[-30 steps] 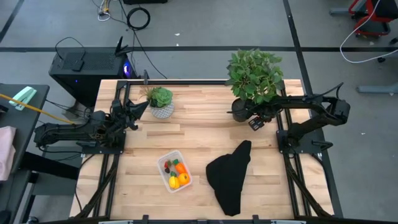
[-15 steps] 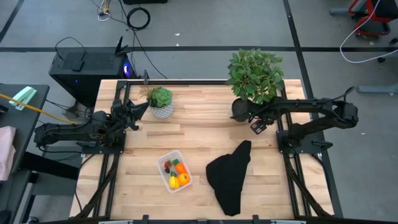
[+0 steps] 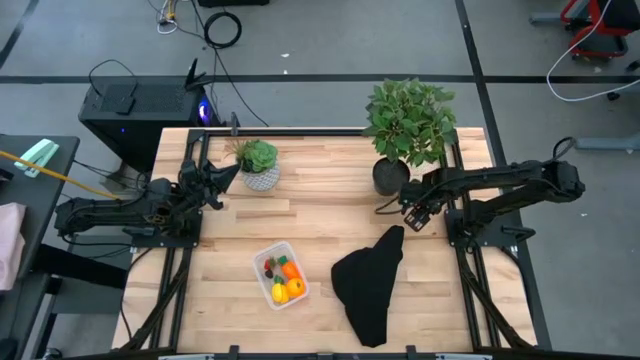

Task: Pick and placing Produce into tupperware
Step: Put the peach into the transparent bin

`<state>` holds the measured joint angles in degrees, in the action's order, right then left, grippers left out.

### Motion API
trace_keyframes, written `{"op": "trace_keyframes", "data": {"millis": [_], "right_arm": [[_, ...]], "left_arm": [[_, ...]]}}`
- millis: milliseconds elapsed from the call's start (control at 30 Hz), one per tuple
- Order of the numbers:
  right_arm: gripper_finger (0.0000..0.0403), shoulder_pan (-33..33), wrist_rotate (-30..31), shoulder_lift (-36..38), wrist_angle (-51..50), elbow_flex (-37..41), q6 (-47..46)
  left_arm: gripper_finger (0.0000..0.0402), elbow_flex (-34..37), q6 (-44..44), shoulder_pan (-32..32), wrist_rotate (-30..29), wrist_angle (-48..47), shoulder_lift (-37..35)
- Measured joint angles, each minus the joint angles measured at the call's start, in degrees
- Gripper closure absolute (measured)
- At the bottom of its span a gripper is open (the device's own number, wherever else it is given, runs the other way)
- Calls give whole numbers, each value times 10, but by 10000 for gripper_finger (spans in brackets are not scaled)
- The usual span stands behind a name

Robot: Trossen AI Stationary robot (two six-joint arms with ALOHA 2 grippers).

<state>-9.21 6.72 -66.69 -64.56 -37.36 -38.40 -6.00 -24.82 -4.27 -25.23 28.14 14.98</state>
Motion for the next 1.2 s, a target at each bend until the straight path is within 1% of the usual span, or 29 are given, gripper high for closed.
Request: {"op": "trace_keyframes", "data": {"millis": [133,267,367,500,600,767,867,933,1067,1200], "right_arm": [[184,40,-21,3,-9,-6,-13],[185,77,-26,3,-15,-29,-30],[188,105,-29,3,-15,-60,-47],[186,151,-45,3,1,-122,-65],[185,195,-48,3,51,-172,-88],[187,282,-47,-1,193,-245,-97],[187,322,-18,-16,234,-283,-77],[187,335,-1,-33,266,-303,-49],[187,334,5,-85,329,-333,3],[187,320,2,-151,341,-370,57]], "left_arm": [[396,0,0,0,0,0,0],[382,0,0,0,0,0,0],[380,0,0,0,0,0,0],[392,0,0,0,0,0,0],[396,0,0,0,0,0,0],[382,0,-1,0,0,0,0],[380,0,0,0,0,0,0],[386,0,0,0,0,-1,0],[396,0,0,0,0,-2,0],[389,0,0,0,0,-2,0]]}}
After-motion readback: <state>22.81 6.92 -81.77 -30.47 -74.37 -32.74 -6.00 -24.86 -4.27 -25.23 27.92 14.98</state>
